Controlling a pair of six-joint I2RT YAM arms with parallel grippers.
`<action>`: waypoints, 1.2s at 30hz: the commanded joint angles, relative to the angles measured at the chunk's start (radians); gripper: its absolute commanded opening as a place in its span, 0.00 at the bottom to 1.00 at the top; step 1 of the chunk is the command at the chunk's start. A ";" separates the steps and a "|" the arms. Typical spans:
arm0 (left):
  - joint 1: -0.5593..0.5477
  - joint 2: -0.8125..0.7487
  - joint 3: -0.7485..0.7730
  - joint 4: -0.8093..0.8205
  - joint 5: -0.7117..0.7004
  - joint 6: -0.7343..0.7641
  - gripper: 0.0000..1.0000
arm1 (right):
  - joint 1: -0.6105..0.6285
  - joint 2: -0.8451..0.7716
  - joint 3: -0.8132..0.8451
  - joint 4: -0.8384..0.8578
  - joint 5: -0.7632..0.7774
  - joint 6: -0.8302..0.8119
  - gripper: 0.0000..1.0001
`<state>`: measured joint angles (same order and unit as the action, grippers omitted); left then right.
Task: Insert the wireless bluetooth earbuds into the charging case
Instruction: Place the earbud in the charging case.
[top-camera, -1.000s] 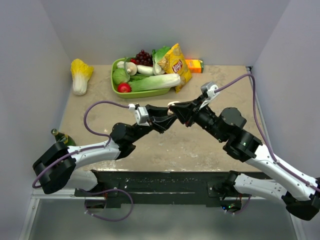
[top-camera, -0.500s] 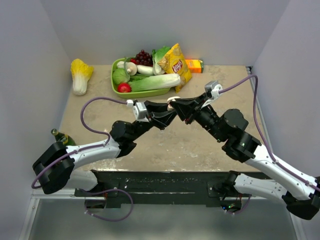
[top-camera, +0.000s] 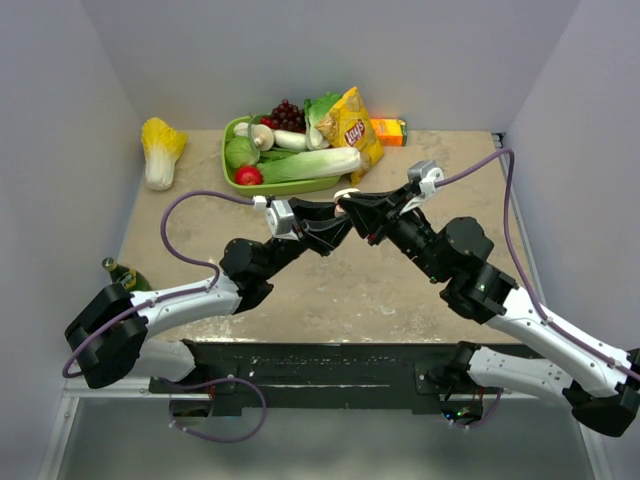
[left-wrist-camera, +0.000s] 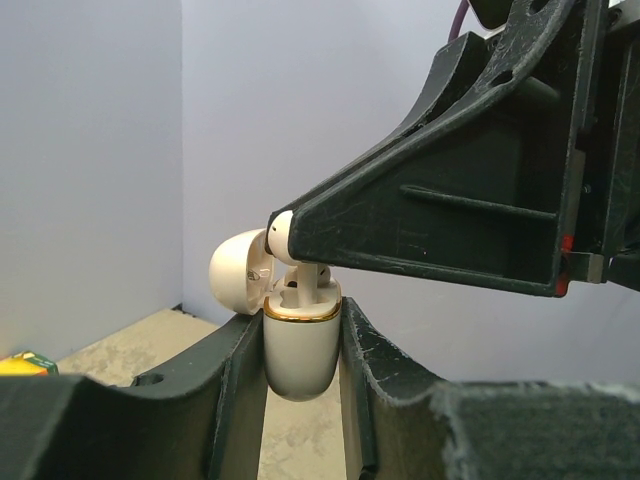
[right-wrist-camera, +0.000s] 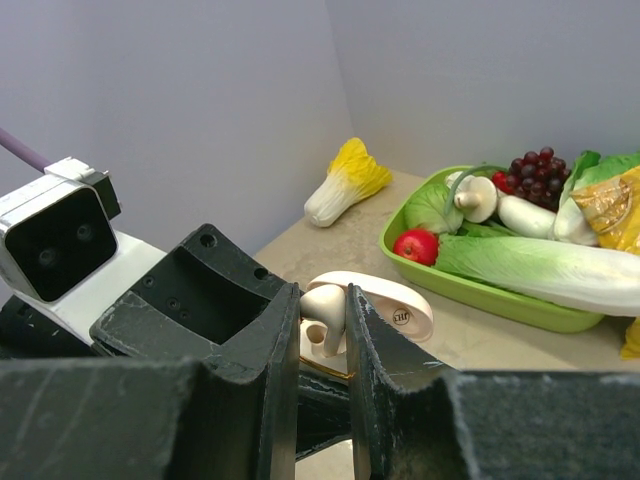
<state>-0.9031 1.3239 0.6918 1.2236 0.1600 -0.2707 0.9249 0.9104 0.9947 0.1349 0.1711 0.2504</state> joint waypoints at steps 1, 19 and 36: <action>0.003 -0.037 0.037 0.097 -0.007 -0.004 0.00 | 0.006 0.007 0.042 -0.035 0.038 -0.049 0.00; 0.003 -0.028 -0.038 0.140 -0.005 -0.002 0.00 | 0.006 0.007 0.053 -0.050 0.039 -0.079 0.00; 0.003 0.012 -0.086 0.172 -0.013 -0.018 0.00 | 0.006 0.033 0.058 -0.044 0.002 -0.071 0.00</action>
<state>-0.9031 1.3258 0.6193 1.2701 0.1459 -0.2722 0.9295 0.9409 1.0130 0.0700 0.1806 0.1967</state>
